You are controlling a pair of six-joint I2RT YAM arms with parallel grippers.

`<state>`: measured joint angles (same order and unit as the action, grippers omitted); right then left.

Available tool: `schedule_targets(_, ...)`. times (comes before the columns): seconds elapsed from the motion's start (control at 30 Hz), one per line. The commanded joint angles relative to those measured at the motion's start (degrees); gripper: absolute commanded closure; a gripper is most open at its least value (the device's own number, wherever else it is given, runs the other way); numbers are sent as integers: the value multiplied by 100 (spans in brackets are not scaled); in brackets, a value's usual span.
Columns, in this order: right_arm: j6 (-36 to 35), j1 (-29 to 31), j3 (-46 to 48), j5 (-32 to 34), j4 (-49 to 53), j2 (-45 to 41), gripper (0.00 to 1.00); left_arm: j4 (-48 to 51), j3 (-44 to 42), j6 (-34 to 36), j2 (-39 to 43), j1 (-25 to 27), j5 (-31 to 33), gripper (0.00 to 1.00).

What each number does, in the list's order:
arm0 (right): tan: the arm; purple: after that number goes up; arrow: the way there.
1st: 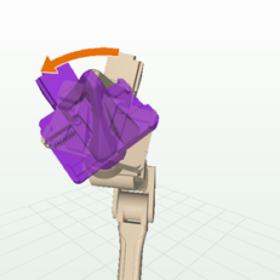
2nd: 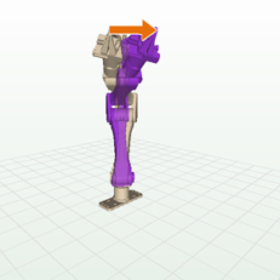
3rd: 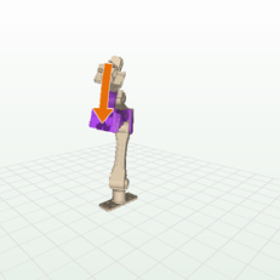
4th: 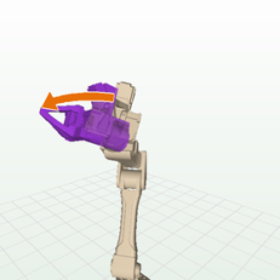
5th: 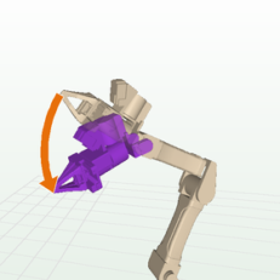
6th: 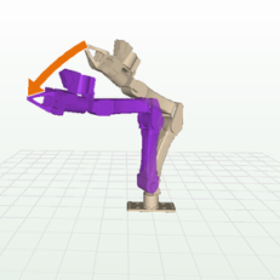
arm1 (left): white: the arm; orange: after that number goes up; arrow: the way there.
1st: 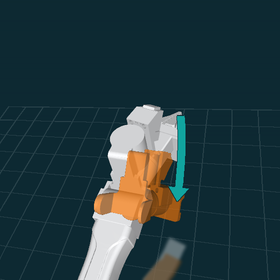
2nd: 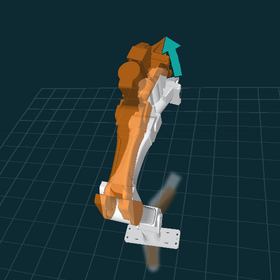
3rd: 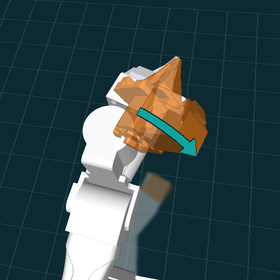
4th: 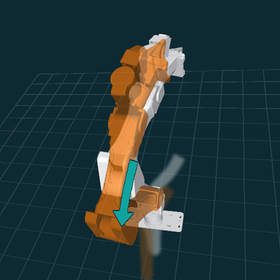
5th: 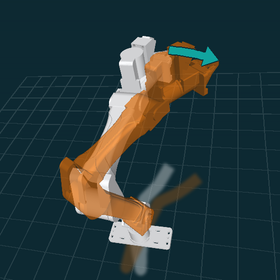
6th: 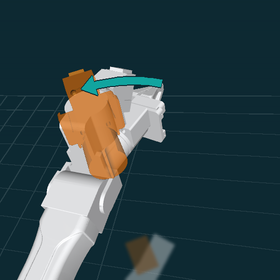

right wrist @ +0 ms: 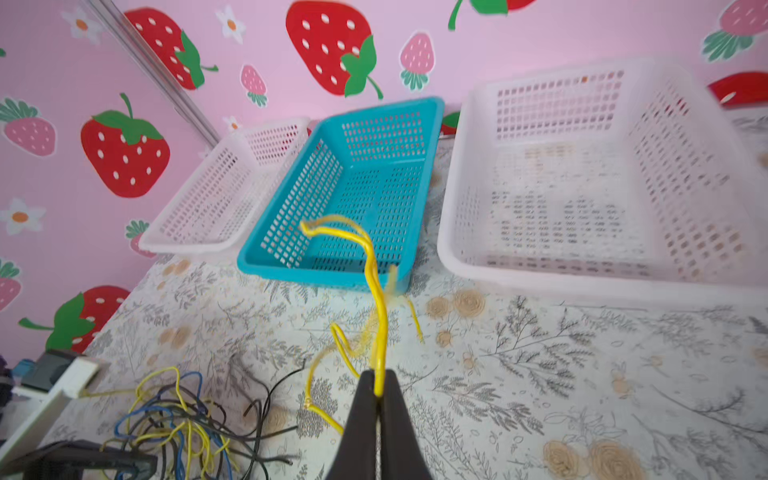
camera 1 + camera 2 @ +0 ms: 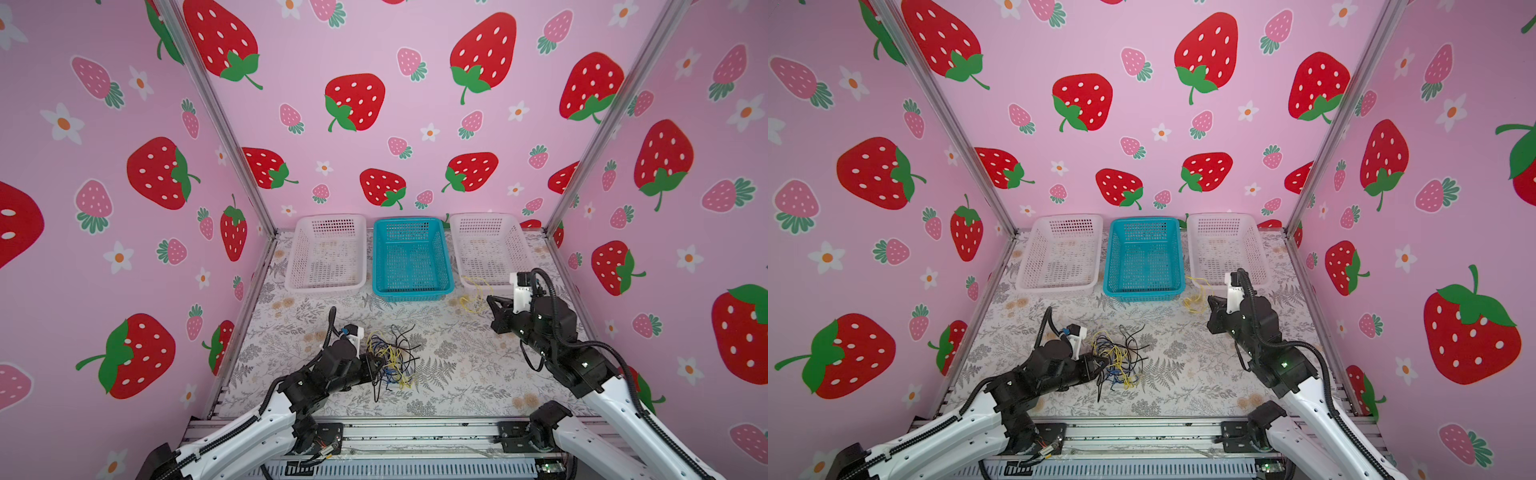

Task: Untangle the cables
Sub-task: 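Carry the yellow wire with the right gripper toward the teal basket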

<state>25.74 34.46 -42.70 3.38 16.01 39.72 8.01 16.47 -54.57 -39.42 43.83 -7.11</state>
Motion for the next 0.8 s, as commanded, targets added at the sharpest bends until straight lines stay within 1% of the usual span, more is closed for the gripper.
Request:
schedule_targets(0.0, -256, -27, -348, 148, 411, -97, 100, 282, 77, 130, -21, -49, 167, 100)
schedule_targets(0.1, -353, -30, -561, -92, 427, -138, 100, 149, 39, 104, -97, -59, 154, 100)
schedule_targets(0.27, -473, -28, -678, -911, 324, -119, 100, -222, 49, 95, -415, -66, 63, 100)
schedule_targets(0.37, -455, -35, -637, -1224, 49, -75, 100, -607, 101, 119, -643, -63, -44, 100)
schedule_targets(0.4, -457, -29, -626, -1298, 5, -47, 100, -704, 126, 138, -718, -68, -223, 100)
schedule_targets(0.43, -455, -34, -634, -1341, -13, -16, 100, -781, 156, 165, -793, -67, -268, 100)
schedule_targets(0.6, -473, -27, -702, -1655, -163, 174, 100, -947, 196, 264, -1040, -59, -399, 100)
schedule_targets(0.77, -430, -31, -672, -1747, -447, 361, 100, -1239, 58, 192, -976, -56, -425, 100)
